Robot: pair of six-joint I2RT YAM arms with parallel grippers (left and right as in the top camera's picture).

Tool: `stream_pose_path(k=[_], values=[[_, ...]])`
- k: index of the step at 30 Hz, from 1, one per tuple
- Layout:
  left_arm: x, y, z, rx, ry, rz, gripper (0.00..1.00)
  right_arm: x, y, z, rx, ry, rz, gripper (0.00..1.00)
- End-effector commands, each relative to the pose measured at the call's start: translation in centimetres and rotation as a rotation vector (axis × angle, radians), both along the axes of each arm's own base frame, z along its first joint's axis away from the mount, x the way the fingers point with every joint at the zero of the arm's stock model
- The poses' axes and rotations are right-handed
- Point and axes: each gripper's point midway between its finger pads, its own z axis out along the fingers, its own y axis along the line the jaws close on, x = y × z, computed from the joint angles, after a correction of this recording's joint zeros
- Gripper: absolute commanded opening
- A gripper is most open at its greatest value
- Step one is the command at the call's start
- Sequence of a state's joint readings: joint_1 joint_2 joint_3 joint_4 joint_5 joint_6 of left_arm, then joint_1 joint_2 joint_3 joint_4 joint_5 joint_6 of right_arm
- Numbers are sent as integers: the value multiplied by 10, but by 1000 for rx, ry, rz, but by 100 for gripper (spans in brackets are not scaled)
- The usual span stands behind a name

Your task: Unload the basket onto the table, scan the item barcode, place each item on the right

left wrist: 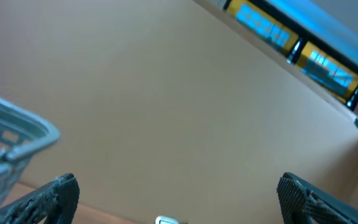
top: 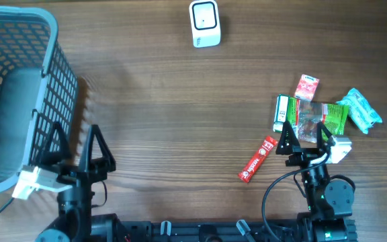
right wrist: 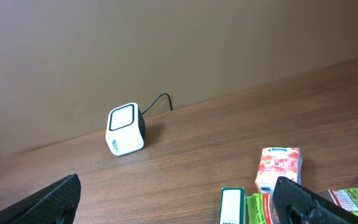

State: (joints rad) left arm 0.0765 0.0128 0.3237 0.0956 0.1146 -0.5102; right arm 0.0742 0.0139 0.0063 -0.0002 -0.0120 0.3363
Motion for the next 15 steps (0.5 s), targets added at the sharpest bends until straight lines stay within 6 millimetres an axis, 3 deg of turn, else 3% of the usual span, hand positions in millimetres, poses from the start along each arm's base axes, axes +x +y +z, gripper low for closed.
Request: stream_pose_path(k=[1, 5, 13, 15], values=[[16, -5, -37, 8, 72, -37, 100, 0, 3, 1, 7, -5, 15, 100], [33, -4, -82, -2, 170, -38, 100, 0, 3, 1, 7, -5, 15, 100], [46, -3, -138, -5, 288, -36, 100, 0, 3, 1, 7, -5, 15, 100], [49, -1, -174, -1, 418, -27, 100, 0, 3, 1, 7, -5, 15, 100]])
